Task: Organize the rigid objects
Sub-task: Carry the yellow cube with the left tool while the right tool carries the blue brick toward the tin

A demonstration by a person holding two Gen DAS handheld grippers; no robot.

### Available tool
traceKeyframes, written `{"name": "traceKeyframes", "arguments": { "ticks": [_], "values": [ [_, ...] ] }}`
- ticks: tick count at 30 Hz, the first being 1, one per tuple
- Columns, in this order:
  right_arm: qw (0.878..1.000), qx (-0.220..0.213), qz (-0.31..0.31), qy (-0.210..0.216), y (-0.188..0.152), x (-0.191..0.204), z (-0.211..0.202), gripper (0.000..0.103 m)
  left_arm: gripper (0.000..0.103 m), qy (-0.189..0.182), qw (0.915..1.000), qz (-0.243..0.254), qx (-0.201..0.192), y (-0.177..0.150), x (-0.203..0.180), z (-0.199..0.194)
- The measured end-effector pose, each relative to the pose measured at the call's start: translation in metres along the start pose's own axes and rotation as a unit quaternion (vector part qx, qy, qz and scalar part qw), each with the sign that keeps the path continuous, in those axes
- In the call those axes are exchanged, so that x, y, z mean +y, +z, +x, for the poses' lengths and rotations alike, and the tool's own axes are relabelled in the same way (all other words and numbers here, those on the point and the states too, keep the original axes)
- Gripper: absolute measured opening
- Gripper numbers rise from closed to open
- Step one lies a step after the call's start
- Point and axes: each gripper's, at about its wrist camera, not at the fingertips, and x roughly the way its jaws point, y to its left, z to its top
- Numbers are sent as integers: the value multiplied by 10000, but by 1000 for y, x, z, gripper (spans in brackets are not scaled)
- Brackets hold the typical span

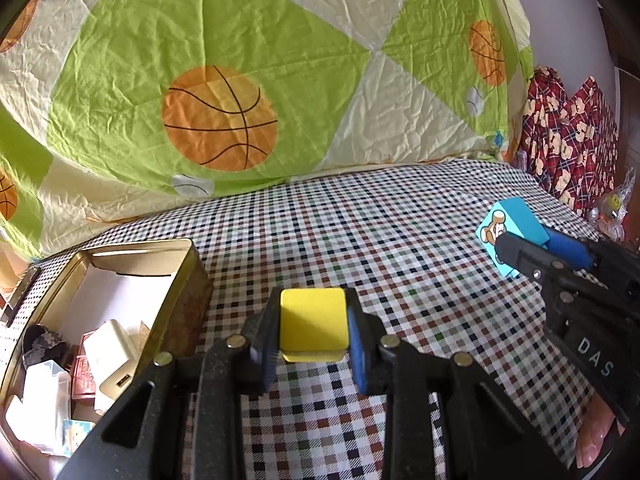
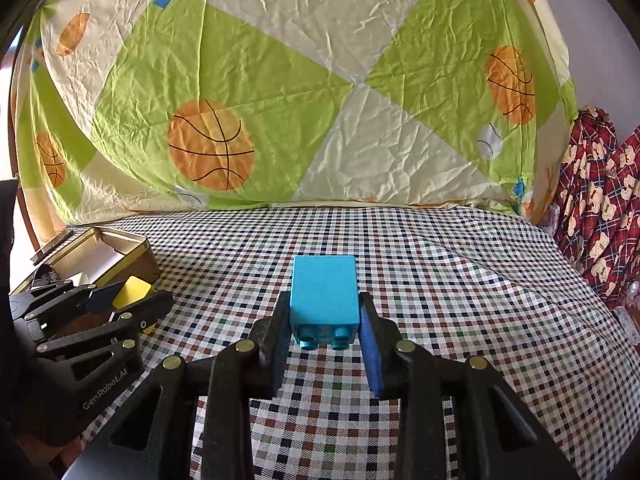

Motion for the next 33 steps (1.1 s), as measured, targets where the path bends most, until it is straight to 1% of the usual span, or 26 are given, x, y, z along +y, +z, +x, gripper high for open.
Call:
{"name": "traceKeyframes", "arguments": {
  "ticks": [6, 14, 19, 33],
  "values": [
    [9999, -122, -79, -9, -4, 9, -9, 34, 28, 154, 9991, -2, -385, -7, 2, -23],
    [9997, -225, -84, -3, -7, 15, -18, 34, 28, 258, 9968, -90, -751, -13, 8, -43],
    [9995, -287, -112, -9, -9, 20, -23, 34, 28, 275, 9954, -165, -897, -17, 12, -53],
    [9988, -481, -121, 0, -12, 28, -34, 34, 28, 301, 9928, -333, -1111, -23, 23, -69]
  ]
}}
